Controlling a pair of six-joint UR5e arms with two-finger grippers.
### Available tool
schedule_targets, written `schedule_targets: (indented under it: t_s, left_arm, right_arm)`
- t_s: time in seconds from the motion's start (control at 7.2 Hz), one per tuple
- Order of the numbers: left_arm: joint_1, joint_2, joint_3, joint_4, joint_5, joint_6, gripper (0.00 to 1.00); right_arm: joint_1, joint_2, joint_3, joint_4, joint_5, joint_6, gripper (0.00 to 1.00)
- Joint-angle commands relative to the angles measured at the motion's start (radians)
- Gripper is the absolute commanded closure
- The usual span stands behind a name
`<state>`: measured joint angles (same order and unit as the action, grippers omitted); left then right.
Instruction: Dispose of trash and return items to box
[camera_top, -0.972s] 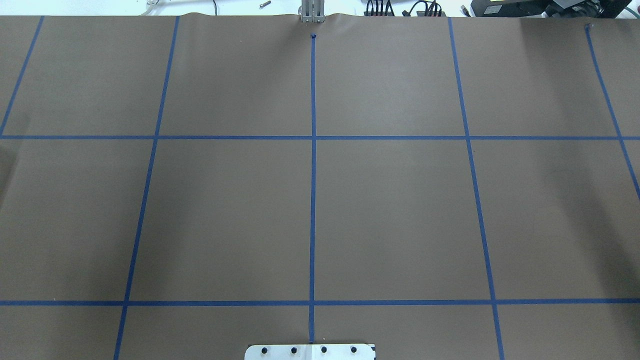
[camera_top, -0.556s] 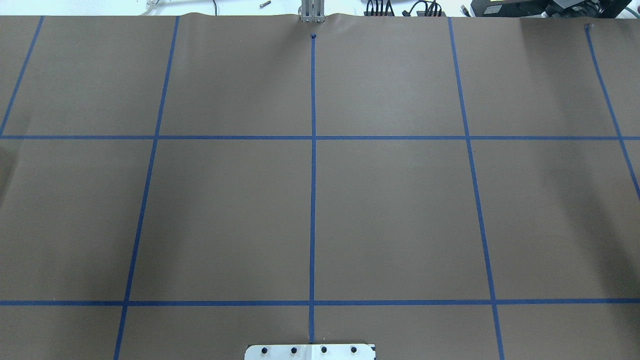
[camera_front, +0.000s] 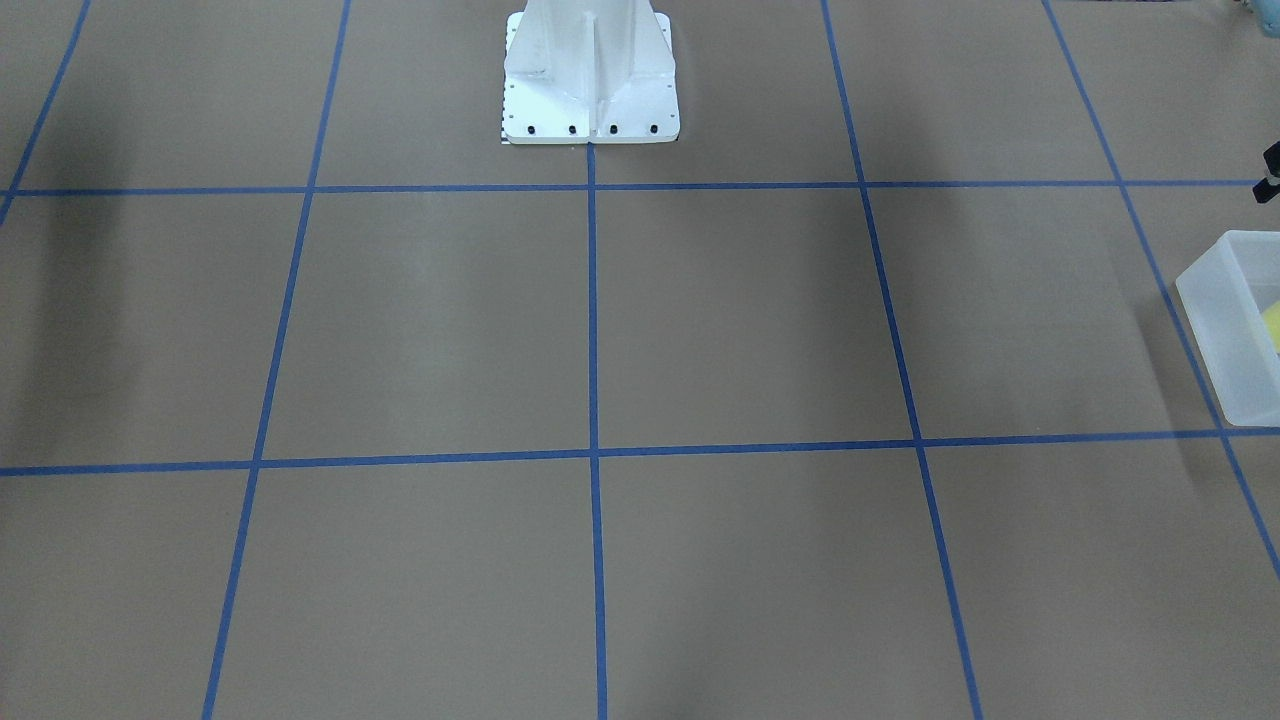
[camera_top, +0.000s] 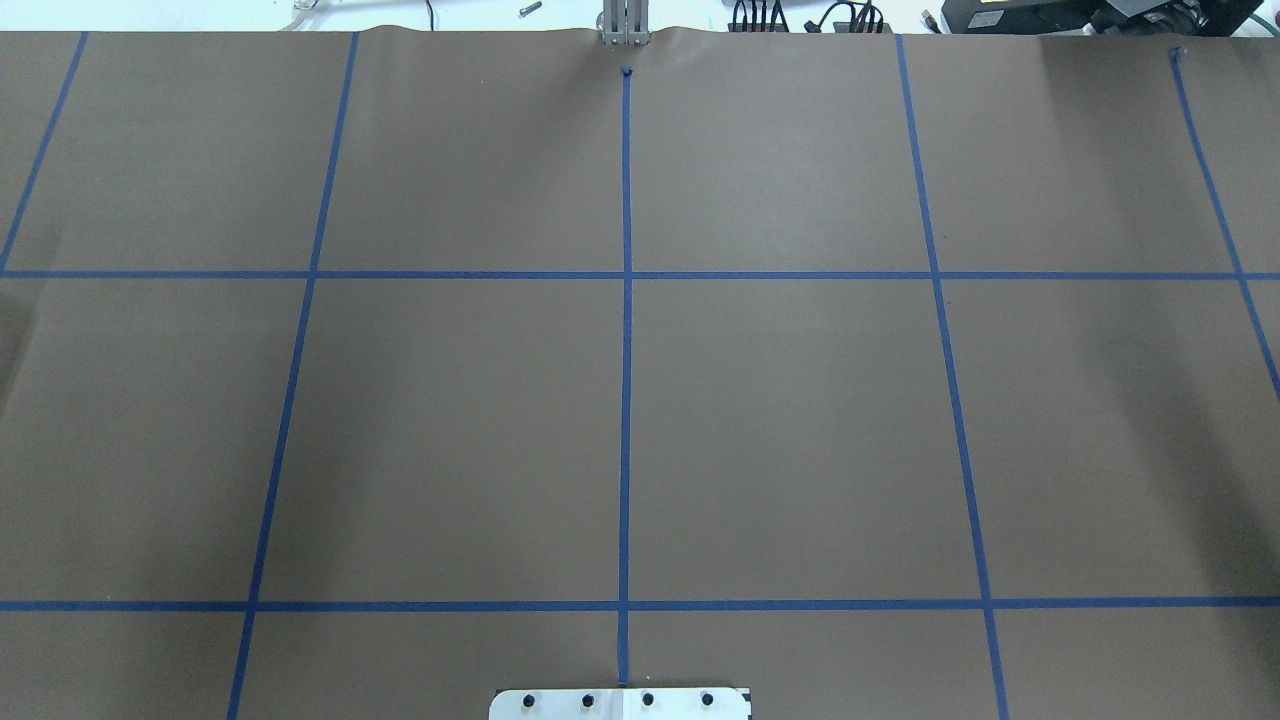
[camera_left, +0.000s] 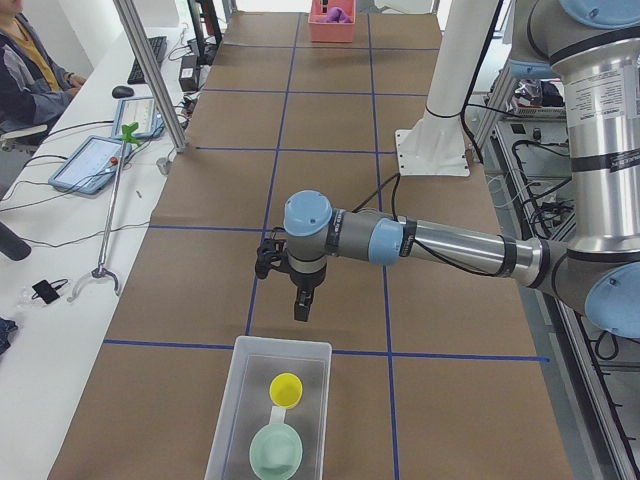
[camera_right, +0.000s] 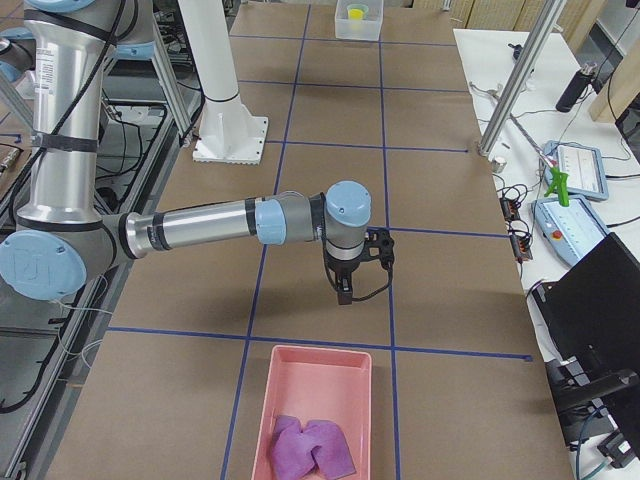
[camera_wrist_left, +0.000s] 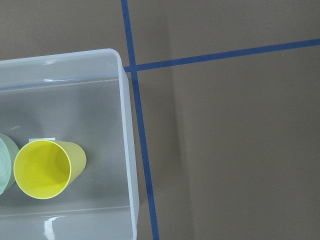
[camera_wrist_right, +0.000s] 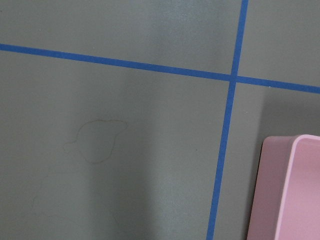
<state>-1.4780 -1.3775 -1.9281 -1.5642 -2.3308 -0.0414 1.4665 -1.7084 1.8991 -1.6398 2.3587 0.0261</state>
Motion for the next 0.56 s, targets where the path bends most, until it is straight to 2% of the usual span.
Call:
schedule_targets:
  t_s: [0.0,0.42]
  left_arm:
    - [-0.001,-0.003,0.004,0.000,0.005,-0.005,0.02]
    - [0.001,-0.005,-0.002,-0.002,0.005,-0.005,0.02]
  right_arm:
    - [0.000,0.001,0.000,0.000,0.001,0.000,0.00]
    - [0.000,0.001,0.002,0.002,0.004,0.000,0.00]
